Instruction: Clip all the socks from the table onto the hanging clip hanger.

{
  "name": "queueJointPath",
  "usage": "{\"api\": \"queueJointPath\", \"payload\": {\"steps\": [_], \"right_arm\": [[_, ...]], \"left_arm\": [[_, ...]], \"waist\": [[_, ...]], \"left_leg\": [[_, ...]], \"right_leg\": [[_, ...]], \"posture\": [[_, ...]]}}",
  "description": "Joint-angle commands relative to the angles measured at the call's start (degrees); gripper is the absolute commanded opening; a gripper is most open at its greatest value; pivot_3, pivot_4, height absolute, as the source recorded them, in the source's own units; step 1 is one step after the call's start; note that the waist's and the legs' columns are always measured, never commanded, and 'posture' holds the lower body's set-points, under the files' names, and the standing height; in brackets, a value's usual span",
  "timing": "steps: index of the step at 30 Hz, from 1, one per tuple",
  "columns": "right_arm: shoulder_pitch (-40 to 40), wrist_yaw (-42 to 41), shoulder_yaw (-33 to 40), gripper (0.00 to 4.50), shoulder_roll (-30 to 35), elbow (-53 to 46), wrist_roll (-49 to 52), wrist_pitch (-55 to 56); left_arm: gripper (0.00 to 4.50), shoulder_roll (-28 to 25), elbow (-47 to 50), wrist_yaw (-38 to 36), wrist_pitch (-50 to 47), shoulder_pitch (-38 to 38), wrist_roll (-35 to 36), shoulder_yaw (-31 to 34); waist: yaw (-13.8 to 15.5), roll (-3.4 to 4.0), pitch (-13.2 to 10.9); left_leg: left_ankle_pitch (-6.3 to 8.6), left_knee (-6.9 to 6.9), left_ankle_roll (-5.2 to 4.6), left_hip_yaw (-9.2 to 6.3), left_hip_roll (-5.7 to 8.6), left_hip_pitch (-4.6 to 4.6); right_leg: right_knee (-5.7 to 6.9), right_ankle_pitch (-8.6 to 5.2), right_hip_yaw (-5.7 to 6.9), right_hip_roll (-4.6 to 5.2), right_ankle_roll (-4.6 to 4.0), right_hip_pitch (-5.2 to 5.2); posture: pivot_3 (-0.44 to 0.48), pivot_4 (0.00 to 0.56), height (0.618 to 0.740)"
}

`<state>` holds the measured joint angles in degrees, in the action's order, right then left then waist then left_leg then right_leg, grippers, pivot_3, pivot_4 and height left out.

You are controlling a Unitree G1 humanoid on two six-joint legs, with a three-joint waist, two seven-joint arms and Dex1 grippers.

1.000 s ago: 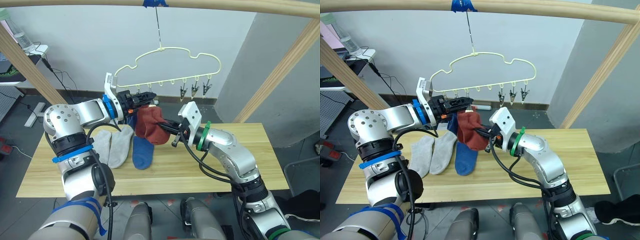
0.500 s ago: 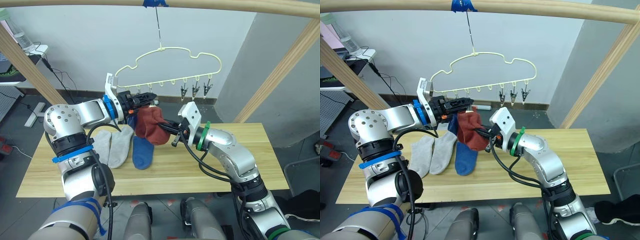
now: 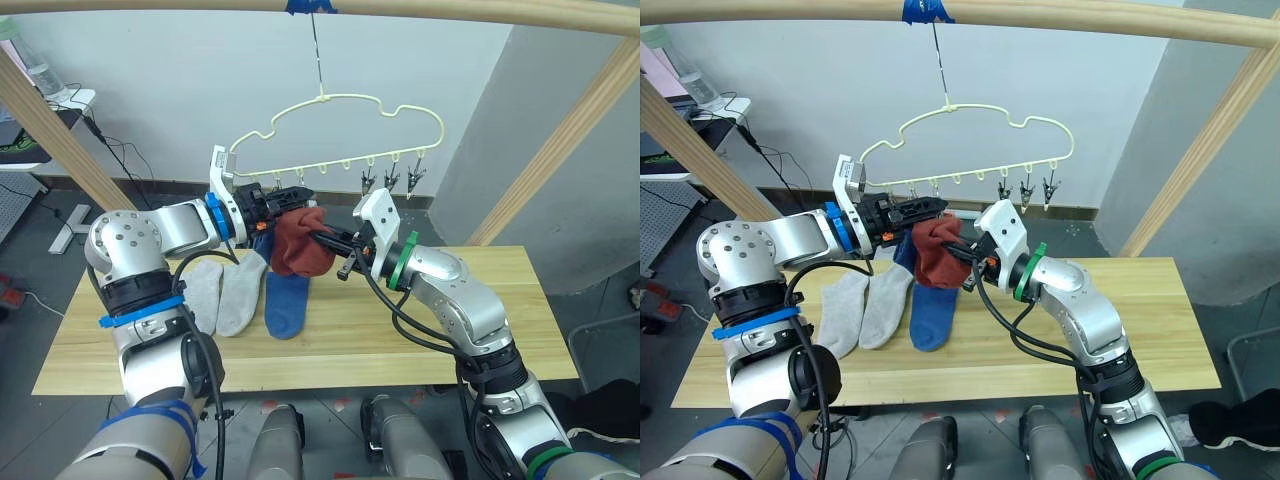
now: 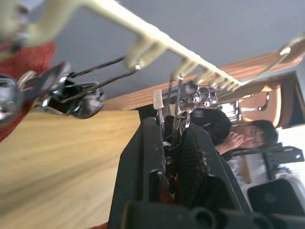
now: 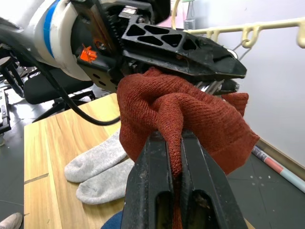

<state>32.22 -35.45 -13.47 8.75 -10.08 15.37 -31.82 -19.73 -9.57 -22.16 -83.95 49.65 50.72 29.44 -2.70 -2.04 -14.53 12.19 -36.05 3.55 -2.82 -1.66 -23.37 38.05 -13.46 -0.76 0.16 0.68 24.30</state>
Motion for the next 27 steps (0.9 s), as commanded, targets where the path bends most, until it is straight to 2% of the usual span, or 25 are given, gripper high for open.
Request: {"api": "queueJointPath", "payload": {"steps": [1,11,12,15,18,21,24,27], "right_arm": [[0.4,-0.1,0.7,0.0,-0.1,-1.6,1.0,0.8],[0.2,0.7,0.0,0.0,0.3,0.2,-0.6,1.5],[0.1,1.1,0.2,0.0,0.1,0.5,-0.6,1.2],[-0.1,2.1,0.5,0.0,-0.4,1.4,-0.9,1.0],[0.0,2.4,1.0,0.78,-0.3,2.4,-0.5,0.6],[-0.1,2.8,1.4,1.86,-0.3,2.4,0.0,-0.2],[-1.7,2.3,2.9,2.83,1.7,0.5,1.3,-2.4],[-4.3,1.4,3.8,3.77,4.8,-3.1,2.4,-4.4]], "left_arm": [[1.32,-0.3,1.2,-0.9,0.5,0.5,2.1,0.7],[4.26,-2.1,2.1,-1.7,-0.8,2.0,6.3,1.3],[4.4,-3.0,3.5,-2.1,-0.2,1.7,6.1,0.3],[4.4,-5.5,7.5,-2.8,0.0,0.3,6.0,-2.0],[4.5,-10.6,16.2,-5.5,2.6,-4.9,4.4,-6.8],[4.5,-12.2,18.8,-5.3,4.1,-7.1,4.5,-7.0],[4.5,-19.6,29.0,-11.8,13.3,-17.5,-0.6,-11.7],[4.5,-19.7,32.7,-11.9,21.7,-23.9,-4.1,-11.9]], "waist": [[0.0,0.0,0.0],[0.0,0.0,0.0],[0.0,0.0,0.0],[-0.1,0.0,0.0],[-0.4,0.01,0.0],[-0.1,0.01,0.0],[-0.2,0.02,0.0],[0.7,0.04,0.0]], "left_leg": [[0.0,0.0,0.0,-0.01,0.0,0.0],[0.0,-0.01,-0.01,0.0,0.01,-0.01],[0.0,-0.01,-0.01,0.0,0.01,-0.01],[0.0,0.0,-0.01,0.0,-0.01,-0.02],[0.0,0.04,-0.01,0.04,-0.02,0.0],[0.0,0.05,0.0,0.05,-0.03,-0.01],[0.0,0.05,-0.01,0.0,-0.05,-0.03],[0.01,0.17,-0.01,0.11,-0.03,0.03]], "right_leg": [[0.01,0.0,0.01,0.0,0.0,0.0],[0.0,0.0,0.02,0.0,0.0,0.0],[0.0,0.0,0.02,0.0,0.0,0.0],[0.01,0.0,0.01,-0.01,0.0,0.02],[-0.02,0.0,-0.07,-0.02,0.0,0.03],[-0.02,-0.01,-0.1,0.0,-0.01,0.05],[-0.04,-0.01,-0.08,-0.01,-0.01,0.06],[-0.08,-0.04,-0.17,0.07,-0.07,0.07]], "posture": [[-0.032,0.233,0.74],[-0.026,0.233,0.74],[-0.025,0.233,0.74],[-0.02,0.235,0.74],[-0.016,0.236,0.74],[0.0,0.239,0.74],[0.019,0.239,0.74],[0.028,0.24,0.74]]}}
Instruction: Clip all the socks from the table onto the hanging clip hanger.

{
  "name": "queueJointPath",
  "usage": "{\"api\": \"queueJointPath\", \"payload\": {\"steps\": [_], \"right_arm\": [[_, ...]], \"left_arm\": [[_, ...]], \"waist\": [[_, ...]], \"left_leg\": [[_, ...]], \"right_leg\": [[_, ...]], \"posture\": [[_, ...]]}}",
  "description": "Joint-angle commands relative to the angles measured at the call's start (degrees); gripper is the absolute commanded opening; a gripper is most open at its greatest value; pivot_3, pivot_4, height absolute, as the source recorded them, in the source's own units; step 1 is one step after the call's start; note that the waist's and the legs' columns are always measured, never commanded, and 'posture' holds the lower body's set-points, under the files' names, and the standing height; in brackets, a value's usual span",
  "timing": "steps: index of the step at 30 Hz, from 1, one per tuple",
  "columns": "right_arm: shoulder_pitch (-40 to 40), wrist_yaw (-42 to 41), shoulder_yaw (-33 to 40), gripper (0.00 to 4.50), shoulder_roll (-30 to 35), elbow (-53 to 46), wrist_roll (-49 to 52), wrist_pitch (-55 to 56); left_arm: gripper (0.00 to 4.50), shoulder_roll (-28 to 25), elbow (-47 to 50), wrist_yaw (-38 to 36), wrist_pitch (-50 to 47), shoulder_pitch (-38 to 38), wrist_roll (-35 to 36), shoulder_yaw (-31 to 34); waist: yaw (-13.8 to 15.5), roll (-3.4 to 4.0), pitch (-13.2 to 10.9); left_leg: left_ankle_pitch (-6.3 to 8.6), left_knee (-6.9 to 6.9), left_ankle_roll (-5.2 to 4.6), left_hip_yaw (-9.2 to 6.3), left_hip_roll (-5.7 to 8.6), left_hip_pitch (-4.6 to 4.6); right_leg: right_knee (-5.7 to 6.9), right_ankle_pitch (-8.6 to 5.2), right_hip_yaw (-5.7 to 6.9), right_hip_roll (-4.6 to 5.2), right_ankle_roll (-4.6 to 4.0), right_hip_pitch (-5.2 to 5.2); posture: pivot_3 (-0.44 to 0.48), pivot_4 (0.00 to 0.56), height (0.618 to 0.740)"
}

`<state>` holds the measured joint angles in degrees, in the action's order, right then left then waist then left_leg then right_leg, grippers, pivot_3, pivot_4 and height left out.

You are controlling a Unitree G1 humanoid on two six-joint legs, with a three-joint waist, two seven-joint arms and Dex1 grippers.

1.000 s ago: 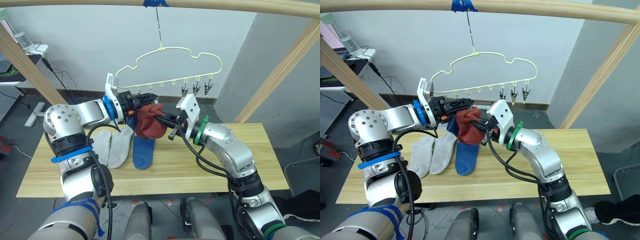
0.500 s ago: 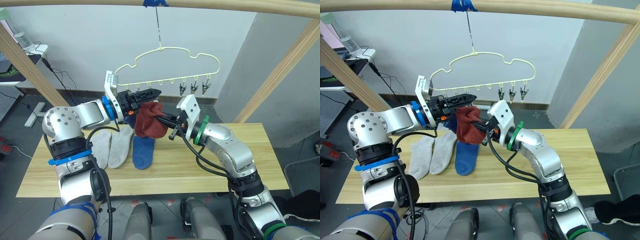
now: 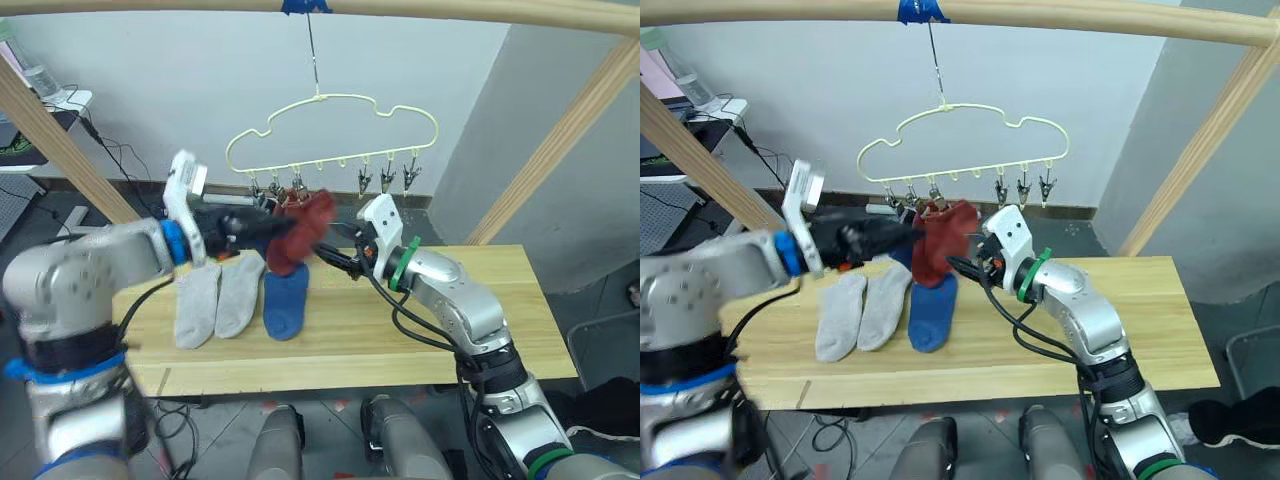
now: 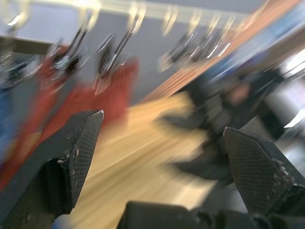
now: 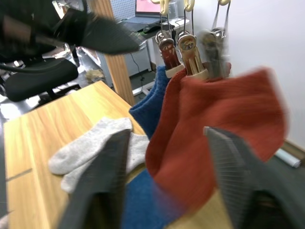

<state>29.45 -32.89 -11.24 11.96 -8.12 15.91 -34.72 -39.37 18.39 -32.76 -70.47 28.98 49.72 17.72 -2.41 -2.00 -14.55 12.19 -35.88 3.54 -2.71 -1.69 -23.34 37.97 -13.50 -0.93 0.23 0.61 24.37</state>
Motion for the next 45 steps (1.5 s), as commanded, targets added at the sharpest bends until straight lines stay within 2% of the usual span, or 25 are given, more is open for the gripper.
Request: {"api": "queueJointPath", "payload": {"steps": [1,2,6,8,11,20,24,27,30,36,45], "right_arm": [[-2.2,-0.9,1.8,4.16,2.5,-6.1,1.7,-1.9],[-2.8,-0.3,2.1,4.49,3.3,-7.3,1.7,-2.6],[-4.0,0.8,3.0,4.49,4.6,-10.3,2.0,-4.2],[-5.6,2.2,4.0,4.49,5.2,-13.6,2.5,-5.9],[-8.1,9.0,4.4,4.49,4.1,-18.7,-1.5,-6.4],[-6.5,20.6,3.6,4.49,-0.9,-19.2,-8.0,-5.1],[-5.7,22.5,3.0,4.49,-2.7,-17.3,-9.9,-2.2],[-4.1,23.9,3.1,3.92,-6.2,-13.7,-9.7,0.6],[-2.4,25.9,2.5,2.91,-8.6,-9.6,-11.8,3.4],[-0.5,28.4,2.2,2.91,-11.6,-2.8,-14.0,8.8],[4.0,31.0,3.5,2.91,-15.0,4.5,-14.9,12.7]], "left_arm": [[4.5,0.3,5.7,-1.4,11.3,-5.3,-4.7,-0.5],[4.5,1.1,6.6,-1.3,15.3,-7.3,-6.6,-0.6],[4.5,3.3,7.9,-1.3,24.0,-12.2,-10.0,-0.7],[4.5,6.5,9.5,-2.7,32.0,-17.6,-12.0,0.0],[4.5,5.3,10.8,-5.5,38.5,-24.9,-16.2,-0.6],[4.5,7.0,15.2,-4.9,38.1,-26.1,-7.6,2.0],[4.5,6.3,15.5,-6.8,42.0,-26.7,-8.3,2.8],[4.5,5.9,14.0,-10.4,48.4,-27.0,-11.5,2.5],[4.5,5.9,12.7,-13.2,52.9,-28.1,-13.2,1.8],[4.5,6.2,10.6,-13.9,56.6,-28.5,-14.8,1.6],[4.5,5.7,10.5,-10.6,55.2,-26.8,-14.7,1.6]], "waist": [[0.7,0.0,0.0],[0.9,0.01,0.0],[1.0,0.01,0.0],[1.0,0.01,0.0],[1.0,0.01,0.0],[1.0,-0.01,0.0],[1.0,-0.02,0.0],[1.0,-0.02,0.0],[0.9,-0.02,0.0],[1.1,-0.02,0.0],[1.6,-0.02,0.0]], "left_leg": [[0.0,0.0,0.0,-0.02,0.0,-0.05],[0.0,-0.03,0.0,-0.04,0.0,-0.06],[0.0,-0.09,-0.01,-0.08,0.0,-0.1],[-0.01,-0.1,-0.02,-0.06,0.0,-0.09],[0.01,-0.06,-0.03,-0.03,-0.05,-0.13],[0.0,-0.14,-0.04,-0.08,-0.01,-0.21],[0.0,-0.12,-0.04,-0.08,0.0,-0.24],[0.0,-0.09,-0.04,-0.11,-0.02,-0.25],[0.0,-0.11,-0.04,-0.08,-0.03,-0.22],[0.0,-0.11,-0.05,-0.1,-0.05,-0.21],[-0.01,-0.13,-0.05,-0.14,-0.05,-0.25]], "right_leg": [[-0.03,0.0,0.02,0.0,0.0,0.0],[-0.04,-0.01,0.05,0.0,-0.01,0.01],[-0.04,-0.01,0.07,-0.03,-0.01,0.01],[-0.03,-0.01,0.06,-0.03,-0.01,0.0],[-0.14,-0.02,0.03,-0.01,-0.02,0.01],[-0.02,-0.01,0.09,-0.08,-0.01,0.1],[-0.07,-0.01,0.11,-0.09,0.0,0.1],[-0.08,-0.02,0.13,-0.11,-0.01,0.11],[-0.04,-0.01,0.11,-0.12,-0.02,0.11],[-0.02,-0.01,0.14,-0.15,-0.03,0.11],[0.0,-0.01,0.17,-0.15,-0.02,0.11]], "posture": [[0.028,0.24,0.74],[0.03,0.239,0.74],[0.038,0.238,0.74],[0.041,0.237,0.74],[0.041,0.232,0.74],[0.053,0.206,0.74],[0.054,0.203,0.74],[0.058,0.204,0.74],[0.066,0.207,0.74],[0.077,0.208,0.74],[0.107,0.211,0.74]]}}
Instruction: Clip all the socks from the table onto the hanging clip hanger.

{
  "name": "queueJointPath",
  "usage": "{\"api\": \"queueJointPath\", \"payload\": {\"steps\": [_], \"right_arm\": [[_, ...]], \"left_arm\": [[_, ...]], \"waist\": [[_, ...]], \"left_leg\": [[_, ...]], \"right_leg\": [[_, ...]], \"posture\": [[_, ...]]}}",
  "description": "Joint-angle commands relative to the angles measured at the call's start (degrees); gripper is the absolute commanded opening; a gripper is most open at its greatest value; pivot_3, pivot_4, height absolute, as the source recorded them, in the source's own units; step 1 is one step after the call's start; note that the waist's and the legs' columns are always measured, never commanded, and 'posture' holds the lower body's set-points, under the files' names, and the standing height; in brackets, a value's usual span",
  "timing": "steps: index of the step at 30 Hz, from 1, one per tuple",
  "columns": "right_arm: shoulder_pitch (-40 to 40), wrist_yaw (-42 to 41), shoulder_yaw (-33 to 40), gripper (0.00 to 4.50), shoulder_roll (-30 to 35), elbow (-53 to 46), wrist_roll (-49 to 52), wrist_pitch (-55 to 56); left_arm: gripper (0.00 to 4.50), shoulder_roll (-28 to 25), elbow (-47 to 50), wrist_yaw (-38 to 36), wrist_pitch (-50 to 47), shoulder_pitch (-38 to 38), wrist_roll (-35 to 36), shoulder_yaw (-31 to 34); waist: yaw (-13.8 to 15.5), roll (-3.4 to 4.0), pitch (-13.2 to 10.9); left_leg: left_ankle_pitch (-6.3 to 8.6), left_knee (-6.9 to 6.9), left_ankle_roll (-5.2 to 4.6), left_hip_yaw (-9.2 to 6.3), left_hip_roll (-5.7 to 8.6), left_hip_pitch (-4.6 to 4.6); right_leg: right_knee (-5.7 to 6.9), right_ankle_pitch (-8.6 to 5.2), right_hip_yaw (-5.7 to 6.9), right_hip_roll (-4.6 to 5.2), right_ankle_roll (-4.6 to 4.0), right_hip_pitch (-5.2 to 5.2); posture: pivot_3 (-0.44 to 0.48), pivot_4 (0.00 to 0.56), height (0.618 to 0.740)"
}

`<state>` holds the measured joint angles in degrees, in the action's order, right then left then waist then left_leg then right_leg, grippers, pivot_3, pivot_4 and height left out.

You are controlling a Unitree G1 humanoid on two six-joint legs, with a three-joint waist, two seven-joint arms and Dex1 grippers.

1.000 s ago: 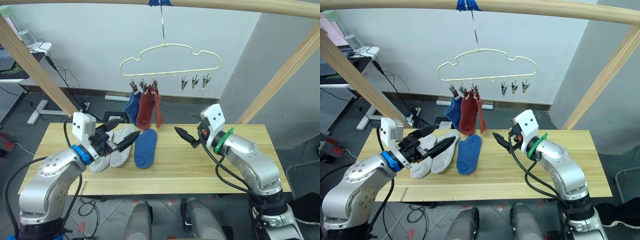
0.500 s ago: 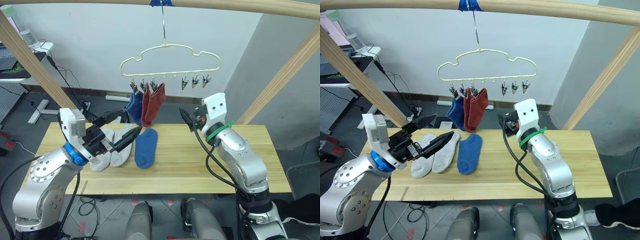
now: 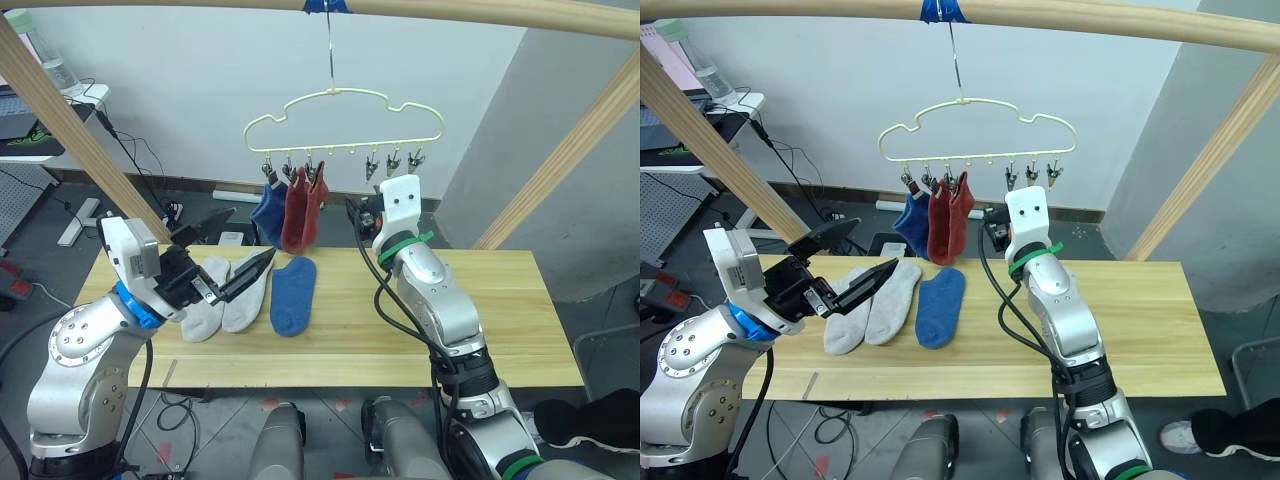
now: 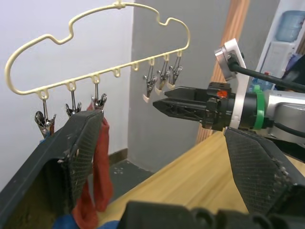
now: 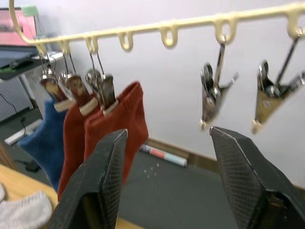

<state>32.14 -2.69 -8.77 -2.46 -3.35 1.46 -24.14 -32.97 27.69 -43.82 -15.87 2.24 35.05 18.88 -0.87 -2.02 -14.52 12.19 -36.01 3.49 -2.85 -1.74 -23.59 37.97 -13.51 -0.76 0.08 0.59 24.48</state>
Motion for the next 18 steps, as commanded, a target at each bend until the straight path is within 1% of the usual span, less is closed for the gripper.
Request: {"api": "queueJointPath", "payload": {"steps": [1,9,18], "right_arm": [[1.8,1.0,1.4,2.91,-0.7,0.4,-0.4,2.3],[5.0,2.7,2.8,2.91,-0.9,4.4,-1.1,3.8],[8.2,3.9,3.8,2.91,-2.0,8.1,-1.0,5.9]], "left_arm": [[4.5,-0.8,1.2,0.5,0.6,0.0,0.0,0.4],[4.5,-1.1,0.6,1.1,0.8,2.5,0.3,0.1],[4.5,-1.7,-1.1,-0.1,1.4,3.8,0.5,0.3]], "waist": [[0.1,0.0,0.0],[0.8,0.0,0.0],[0.9,0.0,0.0]], "left_leg": [[0.0,0.01,0.0,0.0,0.0,0.0],[0.0,0.0,0.0,-0.02,-0.01,0.01],[0.0,0.01,0.0,-0.01,-0.01,0.0]], "right_leg": [[0.0,0.0,0.0,0.0,0.0,0.0],[0.02,0.0,0.02,-0.01,-0.01,0.0],[0.01,0.01,0.03,-0.01,-0.01,0.0]], "posture": [[0.111,0.212,0.74],[0.12,0.209,0.74],[0.127,0.206,0.74]]}}
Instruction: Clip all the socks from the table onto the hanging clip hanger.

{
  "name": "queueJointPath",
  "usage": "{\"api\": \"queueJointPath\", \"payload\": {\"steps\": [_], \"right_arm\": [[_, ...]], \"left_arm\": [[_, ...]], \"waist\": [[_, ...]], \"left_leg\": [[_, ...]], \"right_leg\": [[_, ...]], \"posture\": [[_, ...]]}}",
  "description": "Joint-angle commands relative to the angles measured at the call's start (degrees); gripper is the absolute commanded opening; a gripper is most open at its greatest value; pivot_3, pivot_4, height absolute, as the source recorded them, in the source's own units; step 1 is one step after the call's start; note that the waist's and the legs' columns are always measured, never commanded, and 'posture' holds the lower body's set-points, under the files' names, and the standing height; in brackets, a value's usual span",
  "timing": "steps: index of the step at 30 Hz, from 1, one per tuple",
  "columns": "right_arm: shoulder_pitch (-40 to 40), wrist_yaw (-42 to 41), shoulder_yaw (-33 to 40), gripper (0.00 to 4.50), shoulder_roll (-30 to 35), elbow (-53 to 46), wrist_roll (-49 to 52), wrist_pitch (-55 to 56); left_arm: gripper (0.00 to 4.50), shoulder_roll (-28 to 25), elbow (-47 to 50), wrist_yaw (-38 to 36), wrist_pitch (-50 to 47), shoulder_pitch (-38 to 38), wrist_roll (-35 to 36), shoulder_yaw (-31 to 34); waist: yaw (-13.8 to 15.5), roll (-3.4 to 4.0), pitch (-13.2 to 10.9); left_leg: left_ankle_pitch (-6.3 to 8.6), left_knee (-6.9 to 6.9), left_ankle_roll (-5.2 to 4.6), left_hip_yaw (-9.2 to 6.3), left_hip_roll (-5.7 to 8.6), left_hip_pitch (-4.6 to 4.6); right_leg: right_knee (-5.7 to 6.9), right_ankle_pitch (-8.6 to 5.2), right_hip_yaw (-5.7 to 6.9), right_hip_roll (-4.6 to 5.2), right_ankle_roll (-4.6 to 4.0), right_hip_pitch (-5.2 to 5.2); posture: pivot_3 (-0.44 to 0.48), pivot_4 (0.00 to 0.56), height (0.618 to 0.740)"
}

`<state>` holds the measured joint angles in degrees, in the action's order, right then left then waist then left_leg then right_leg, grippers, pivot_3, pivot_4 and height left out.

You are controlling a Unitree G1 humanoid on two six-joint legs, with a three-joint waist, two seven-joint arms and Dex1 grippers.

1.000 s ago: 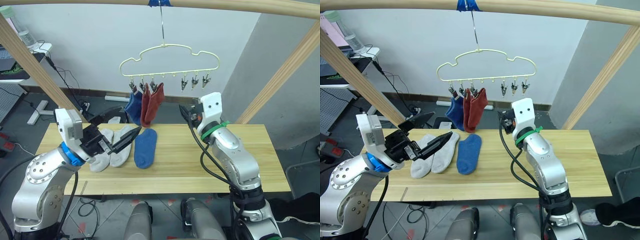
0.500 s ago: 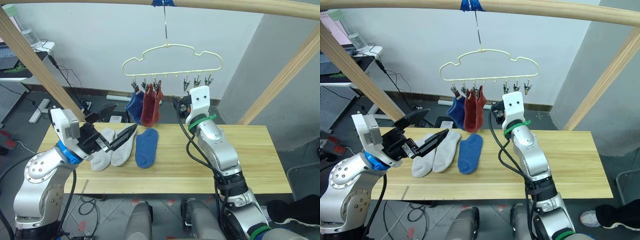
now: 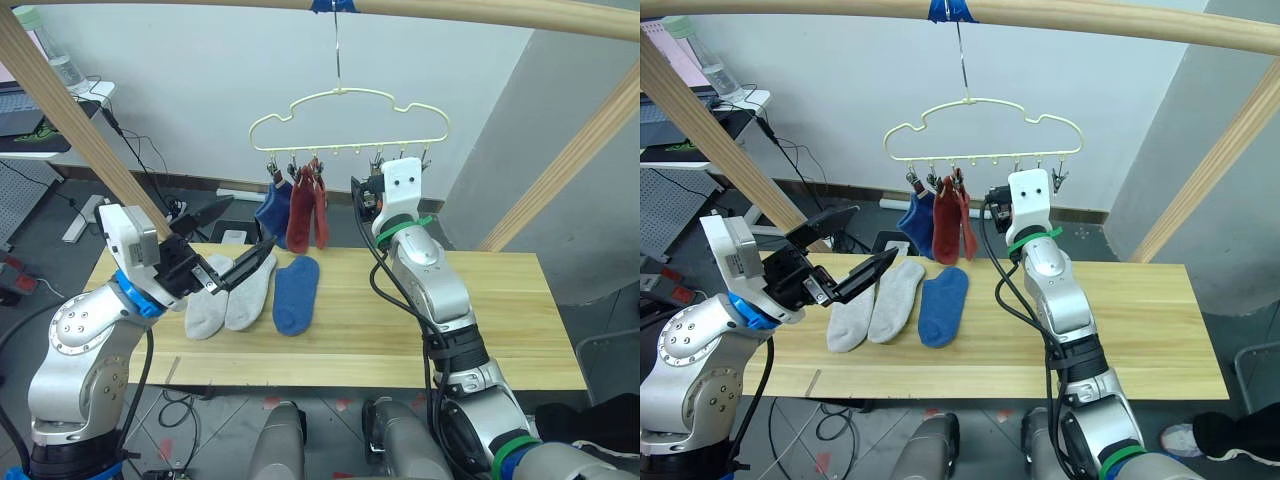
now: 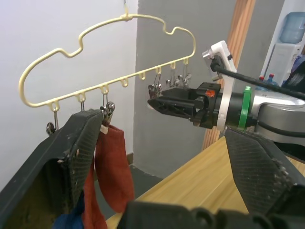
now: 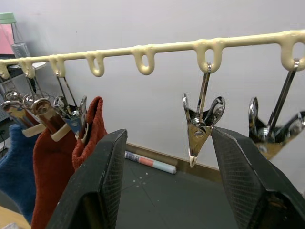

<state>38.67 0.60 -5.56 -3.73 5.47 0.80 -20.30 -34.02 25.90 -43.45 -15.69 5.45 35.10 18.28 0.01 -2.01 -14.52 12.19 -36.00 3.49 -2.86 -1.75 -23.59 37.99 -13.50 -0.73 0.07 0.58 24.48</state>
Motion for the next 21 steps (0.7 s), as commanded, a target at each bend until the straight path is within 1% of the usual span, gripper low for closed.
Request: {"api": "queueJointPath", "payload": {"steps": [1,12,21], "right_arm": [[1.8,0.6,0.6,2.91,-0.7,-0.5,-0.4,2.3],[3.6,2.6,2.4,2.91,-1.2,1.5,0.0,2.3],[0.1,1.1,1.4,2.91,-1.3,-4.5,0.0,0.4]], "left_arm": [[4.5,-0.7,0.6,-0.4,1.2,0.6,0.5,0.8],[4.5,-0.1,1.8,0.9,0.9,-0.5,0.5,0.5],[4.5,-0.2,1.7,0.7,1.4,-0.9,0.4,1.0]], "waist": [[0.0,0.0,0.0],[0.0,0.0,0.0],[0.2,0.0,0.0]], "left_leg": [[0.0,0.0,0.0,0.0,0.0,0.0],[0.0,-0.01,0.0,0.0,0.0,0.0],[0.0,0.0,0.0,-0.01,0.01,-0.01]], "right_leg": [[0.0,0.0,-0.01,0.0,0.0,0.0],[0.03,0.01,0.0,0.0,-0.02,0.0],[0.01,0.01,0.0,0.01,-0.02,0.0]], "posture": [[0.128,0.207,0.74],[0.136,0.201,0.74],[0.144,0.195,0.74]]}}
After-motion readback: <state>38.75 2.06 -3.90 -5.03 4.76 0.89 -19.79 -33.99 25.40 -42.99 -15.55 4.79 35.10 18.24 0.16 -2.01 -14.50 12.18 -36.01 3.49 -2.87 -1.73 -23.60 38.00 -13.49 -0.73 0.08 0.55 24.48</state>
